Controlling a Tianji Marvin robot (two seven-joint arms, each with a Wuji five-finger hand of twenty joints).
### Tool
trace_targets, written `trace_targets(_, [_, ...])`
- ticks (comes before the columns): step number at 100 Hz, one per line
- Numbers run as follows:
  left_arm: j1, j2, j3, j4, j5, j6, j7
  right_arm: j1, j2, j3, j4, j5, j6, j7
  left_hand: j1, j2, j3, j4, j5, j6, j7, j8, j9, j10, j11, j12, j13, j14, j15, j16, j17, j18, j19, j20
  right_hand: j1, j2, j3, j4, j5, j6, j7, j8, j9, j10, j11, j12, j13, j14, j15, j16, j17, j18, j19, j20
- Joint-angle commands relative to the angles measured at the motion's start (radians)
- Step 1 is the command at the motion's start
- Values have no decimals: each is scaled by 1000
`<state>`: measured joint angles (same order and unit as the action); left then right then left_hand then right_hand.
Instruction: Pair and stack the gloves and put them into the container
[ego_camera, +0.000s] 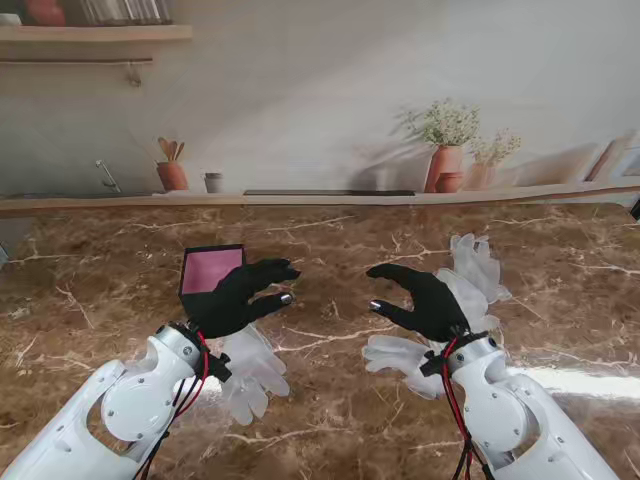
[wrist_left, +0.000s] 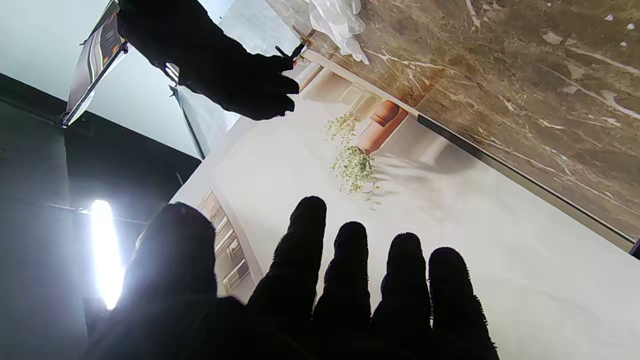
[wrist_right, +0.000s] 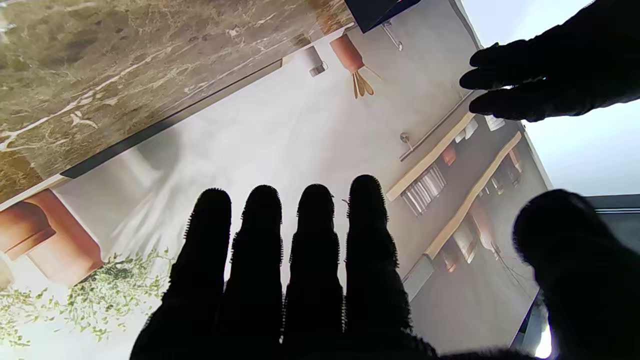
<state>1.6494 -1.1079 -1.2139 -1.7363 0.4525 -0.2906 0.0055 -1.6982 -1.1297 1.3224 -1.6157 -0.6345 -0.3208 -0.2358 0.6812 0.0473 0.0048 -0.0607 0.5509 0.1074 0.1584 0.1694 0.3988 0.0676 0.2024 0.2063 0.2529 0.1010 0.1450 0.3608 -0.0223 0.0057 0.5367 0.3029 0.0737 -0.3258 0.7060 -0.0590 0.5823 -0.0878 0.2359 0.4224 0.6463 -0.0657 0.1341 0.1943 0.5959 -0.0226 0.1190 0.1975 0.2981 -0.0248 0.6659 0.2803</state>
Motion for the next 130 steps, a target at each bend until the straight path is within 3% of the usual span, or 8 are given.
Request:
trace_targets(1, [6, -2, 3, -1, 3, 8, -4, -9, -2, 1, 6, 5, 2, 14, -27, 6, -30, 27, -34, -15, -9, 2, -32, -33, -11, -14, -44, -48, -11, -14, -4, -38, -26, -9, -12, 17, -19, 50, -17, -25, 1, 12, -14, 7, -17, -4, -24, 4, -10, -12, -3, 1, -20, -24])
trace_targets(43, [3, 3, 1, -6, 19, 16, -19, -13, -2, 7, 8, 4, -9, 12, -21, 4, -29, 27, -36, -14, -10, 4, -31, -29, -10, -13, -43, -48, -11, -12, -6, -30, -41, -1, 8, 17, -27, 49, -4, -27, 8, 19, -14, 10, -19, -6, -22, 6, -7, -11, -6, 6, -14, -18])
trace_targets(50, [3, 8, -13, -13, 31, 17, -36, -14, -2, 7, 6, 4, -5, 14, -19, 1, -30, 27, -37, -23, -9, 5, -27, -35, -9, -13, -35, -43, -9, -10, -10, 15, -42, 5, 12, 16, -27, 49, -1, -27, 10, 20, -13, 9, -18, -6, -21, 3, -7, -10, -5, 7, -13, -17])
trace_targets(60, [12, 17, -55, -29, 94, 29, -57, -16, -1, 8, 5, 1, -1, 14, 7, -16, -29, 25, -26, -30, 0, 15, 25, -19, 6, -2, 42, 10, 40, 52, -38, 135, 81, 163, 20, 16, -30, 49, -1, -27, 10, 20, -10, 8, -17, -6, -17, -1, -5, -9, -5, 9, -11, -15])
trace_targets(73, [17, 26, -121, -35, 188, 43, -67, -6, -1, 4, 23, -15, -11, 2, 23, -48, -25, 27, -30, -43, 6, 22, 141, 28, 145, 275, 144, 124, 298, 465, 3, 198, 274, 338, 27, 15, -34, 48, 3, -29, 11, 21, -7, 7, -16, -6, -9, -6, -2, -6, -4, 15, -7, -12])
trace_targets(91, [40, 46, -235, -85, 389, 119, -126, 15, -3, -15, 51, 2, -15, 3, 10, -147, -22, 29, -114, -103, -30, -7, 358, -5, 313, 508, 357, 189, 552, 687, 165, 282, 611, 568, 35, 15, -39, 48, 4, -28, 11, 22, 1, 4, -12, -4, -2, -12, 1, -2, -4, 23, -2, -6])
trace_targets(119, [11, 85, -321, -114, 623, 211, -400, 35, -3, -26, 67, 24, -18, 19, -73, -283, -20, 37, -210, -192, -81, -66, 458, -56, 371, 477, 511, 194, 598, 622, 308, 302, 780, 611, 48, 17, -47, 48, 10, -32, 15, 24, 14, 5, -6, 5, 19, 4, 16, 18, -7, 57, 12, 11])
trace_targets(130, [-25, 93, -307, -77, 700, 218, -458, 34, -2, -25, 66, 34, -15, 30, -119, -312, -18, 40, -214, -235, -87, -75, 483, -44, 260, 343, 546, 178, 452, 455, 313, 302, 759, 587, 54, 20, -51, 48, 15, -33, 18, 26, 22, 4, -3, 9, 31, 6, 23, 28, -12, 76, 17, 20])
